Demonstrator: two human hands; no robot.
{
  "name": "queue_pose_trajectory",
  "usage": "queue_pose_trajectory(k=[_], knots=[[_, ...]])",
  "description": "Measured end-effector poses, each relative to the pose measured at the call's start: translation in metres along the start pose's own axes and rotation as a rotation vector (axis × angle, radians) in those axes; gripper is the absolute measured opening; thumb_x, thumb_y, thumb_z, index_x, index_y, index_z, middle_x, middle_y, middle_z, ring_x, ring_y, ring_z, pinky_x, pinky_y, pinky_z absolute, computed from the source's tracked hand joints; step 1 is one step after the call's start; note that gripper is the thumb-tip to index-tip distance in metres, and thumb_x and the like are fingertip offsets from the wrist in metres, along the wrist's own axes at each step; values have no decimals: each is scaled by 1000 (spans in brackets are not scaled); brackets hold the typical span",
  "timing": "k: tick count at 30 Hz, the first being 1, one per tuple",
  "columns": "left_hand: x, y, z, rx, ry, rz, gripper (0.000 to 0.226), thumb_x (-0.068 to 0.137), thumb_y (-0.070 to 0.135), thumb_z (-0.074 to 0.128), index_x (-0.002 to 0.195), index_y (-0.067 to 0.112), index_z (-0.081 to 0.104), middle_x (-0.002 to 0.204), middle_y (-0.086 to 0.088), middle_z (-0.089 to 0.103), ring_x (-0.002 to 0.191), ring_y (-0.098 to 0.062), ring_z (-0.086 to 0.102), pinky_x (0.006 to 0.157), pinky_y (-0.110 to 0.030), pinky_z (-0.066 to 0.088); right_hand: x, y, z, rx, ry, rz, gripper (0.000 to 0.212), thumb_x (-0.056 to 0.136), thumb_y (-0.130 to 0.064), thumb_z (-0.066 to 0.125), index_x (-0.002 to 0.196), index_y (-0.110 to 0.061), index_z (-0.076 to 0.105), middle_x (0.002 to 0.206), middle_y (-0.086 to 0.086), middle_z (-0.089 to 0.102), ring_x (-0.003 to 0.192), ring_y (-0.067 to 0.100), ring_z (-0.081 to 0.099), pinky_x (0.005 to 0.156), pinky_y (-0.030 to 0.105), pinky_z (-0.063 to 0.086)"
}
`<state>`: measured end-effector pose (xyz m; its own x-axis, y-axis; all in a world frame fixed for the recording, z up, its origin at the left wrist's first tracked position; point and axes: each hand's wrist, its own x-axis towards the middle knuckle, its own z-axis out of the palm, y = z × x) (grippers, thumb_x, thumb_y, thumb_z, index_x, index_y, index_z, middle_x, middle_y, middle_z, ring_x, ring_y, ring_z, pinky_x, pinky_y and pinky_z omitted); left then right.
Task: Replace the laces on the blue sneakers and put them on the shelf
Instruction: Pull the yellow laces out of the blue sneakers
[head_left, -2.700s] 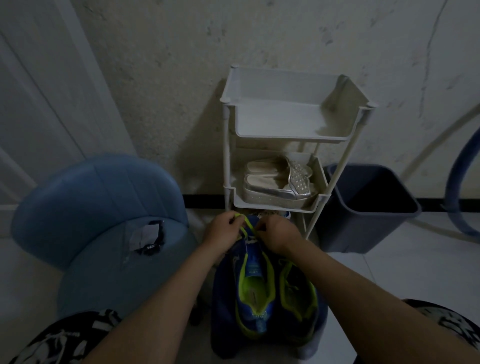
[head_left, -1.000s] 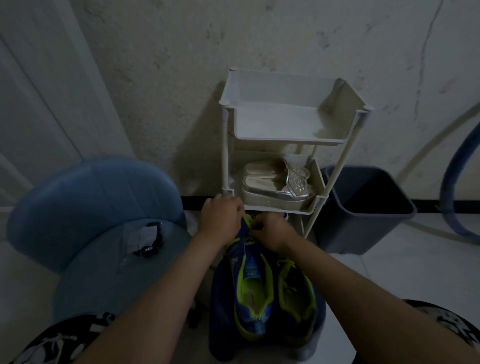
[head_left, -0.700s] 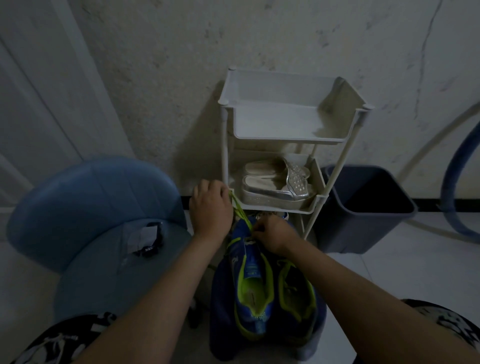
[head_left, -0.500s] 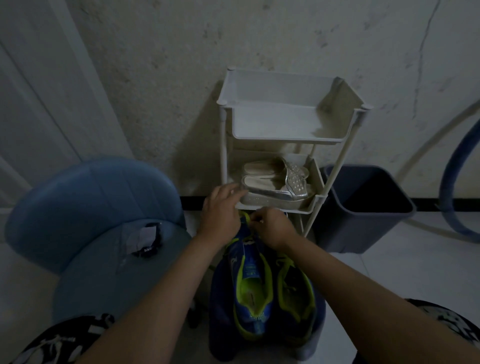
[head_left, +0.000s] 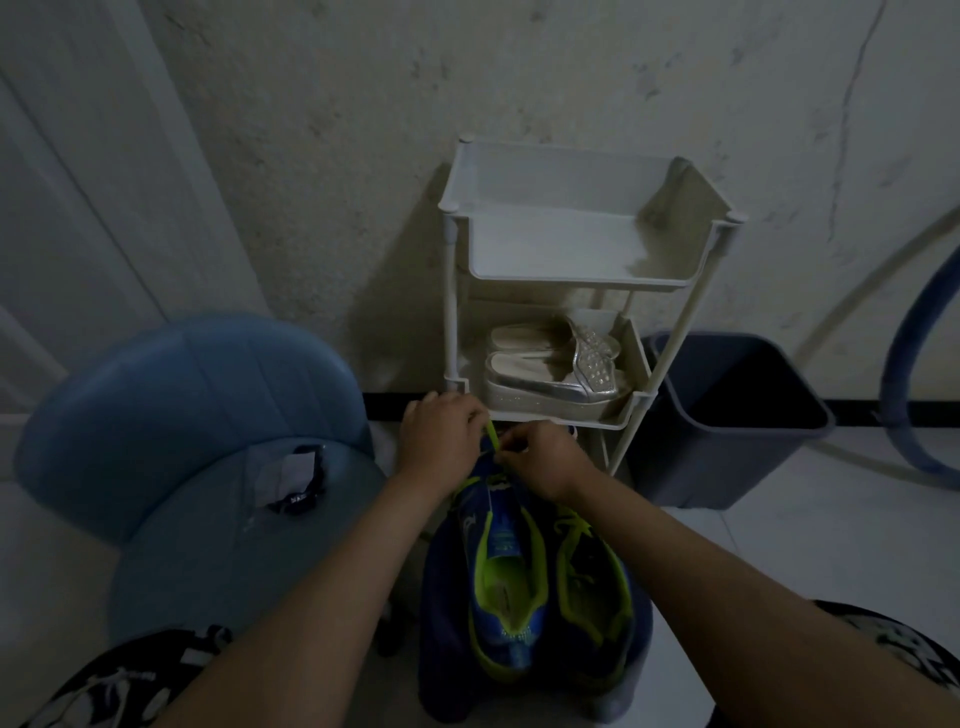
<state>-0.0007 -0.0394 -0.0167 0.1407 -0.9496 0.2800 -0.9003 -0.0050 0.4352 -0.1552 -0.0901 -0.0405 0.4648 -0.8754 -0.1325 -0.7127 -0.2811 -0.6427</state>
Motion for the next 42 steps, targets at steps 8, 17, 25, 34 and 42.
queue_pose_trajectory(k=[8, 17, 25, 34, 42], knots=[[10, 12, -16, -352, 411, -280, 19, 98, 19, 46, 83, 27, 54, 82, 15, 52, 88, -14, 52, 82, -33, 42, -3, 6, -1, -133, -53, 34, 18, 93, -28, 63, 106, -23, 75, 108, 0, 72, 96, 16, 65, 75, 23, 42], [5, 2, -8, -144, 234, -139, 44, 95, 13, 49, 137, 28, 51, 133, 6, 52, 123, -19, 42, 101, -36, 35, -5, 4, -2, -174, -39, -12, 17, 98, -28, 55, 105, -19, 68, 111, 2, 67, 100, 20, 62, 73, 26, 41], [-3, 2, 11, 164, -203, 183, 27, 96, 34, 51, 117, 39, 67, 106, 6, 69, 107, -19, 54, 104, -34, 29, -5, -4, -4, -51, 37, -40, 18, 95, -23, 56, 105, -19, 70, 107, 5, 72, 99, 23, 66, 83, 34, 51], [-1, 3, 0, 74, 21, 21, 21, 98, 28, 49, 92, 29, 70, 95, 5, 65, 91, -18, 55, 89, -34, 34, -6, -7, -4, -27, -34, 11, 13, 91, -24, 66, 102, -18, 71, 104, 1, 71, 97, 17, 65, 86, 30, 51], [-1, -1, 2, -103, -41, -55, 14, 95, 24, 54, 87, 27, 65, 90, 11, 62, 94, -19, 55, 86, -33, 33, -16, -6, -3, -99, -97, 81, 24, 87, -39, 70, 102, -21, 65, 101, 0, 67, 97, 19, 63, 75, 25, 42]])
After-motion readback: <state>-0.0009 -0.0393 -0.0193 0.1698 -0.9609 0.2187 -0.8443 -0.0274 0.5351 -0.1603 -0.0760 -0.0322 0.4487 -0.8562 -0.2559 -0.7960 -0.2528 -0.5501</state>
